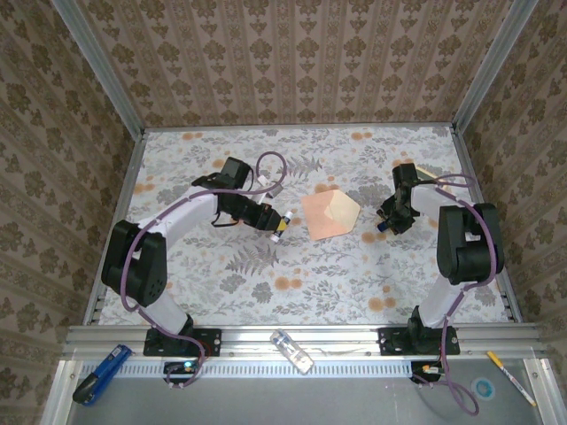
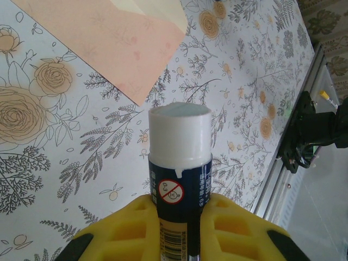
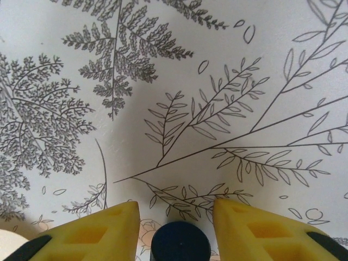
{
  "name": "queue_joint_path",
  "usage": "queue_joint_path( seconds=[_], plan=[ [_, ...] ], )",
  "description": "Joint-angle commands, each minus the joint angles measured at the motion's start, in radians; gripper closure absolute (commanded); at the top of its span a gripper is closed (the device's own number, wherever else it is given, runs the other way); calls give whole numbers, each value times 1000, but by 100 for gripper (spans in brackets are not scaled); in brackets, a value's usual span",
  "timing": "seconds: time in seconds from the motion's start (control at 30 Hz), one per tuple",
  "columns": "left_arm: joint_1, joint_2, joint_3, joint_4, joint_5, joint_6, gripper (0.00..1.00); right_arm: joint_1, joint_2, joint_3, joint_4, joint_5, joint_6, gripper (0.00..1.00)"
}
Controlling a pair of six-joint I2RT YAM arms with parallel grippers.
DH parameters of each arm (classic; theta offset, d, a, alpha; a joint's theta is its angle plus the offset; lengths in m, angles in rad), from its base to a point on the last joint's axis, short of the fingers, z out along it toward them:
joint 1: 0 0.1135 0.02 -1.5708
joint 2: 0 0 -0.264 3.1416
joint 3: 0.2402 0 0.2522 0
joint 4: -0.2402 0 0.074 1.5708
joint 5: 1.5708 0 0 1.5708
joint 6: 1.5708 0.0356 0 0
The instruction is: Place the letter into the envelope and seal it
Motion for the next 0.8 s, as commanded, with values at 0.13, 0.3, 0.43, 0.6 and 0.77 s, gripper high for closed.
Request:
queue_joint_path(
  seconds=[0.13, 0.3, 0.43, 0.6, 0.77],
  plan=[
    [6, 1, 0, -1, 32, 22, 90, 3, -25, -52, -60, -37, 49, 53],
    [7, 1, -2, 0, 33, 22, 90, 3, -29, -61, -62, -52, 61, 52],
    [7, -1, -4, 2, 34, 21, 90, 4, -30, -66, -66, -50, 67, 52],
    [6, -1, -7, 5, 35, 20, 90, 6, -29, -72, -60, -62, 71, 53],
    [7, 1, -7, 8, 39, 20, 90, 7, -18, -73, -47, -75, 75, 56]
  ],
)
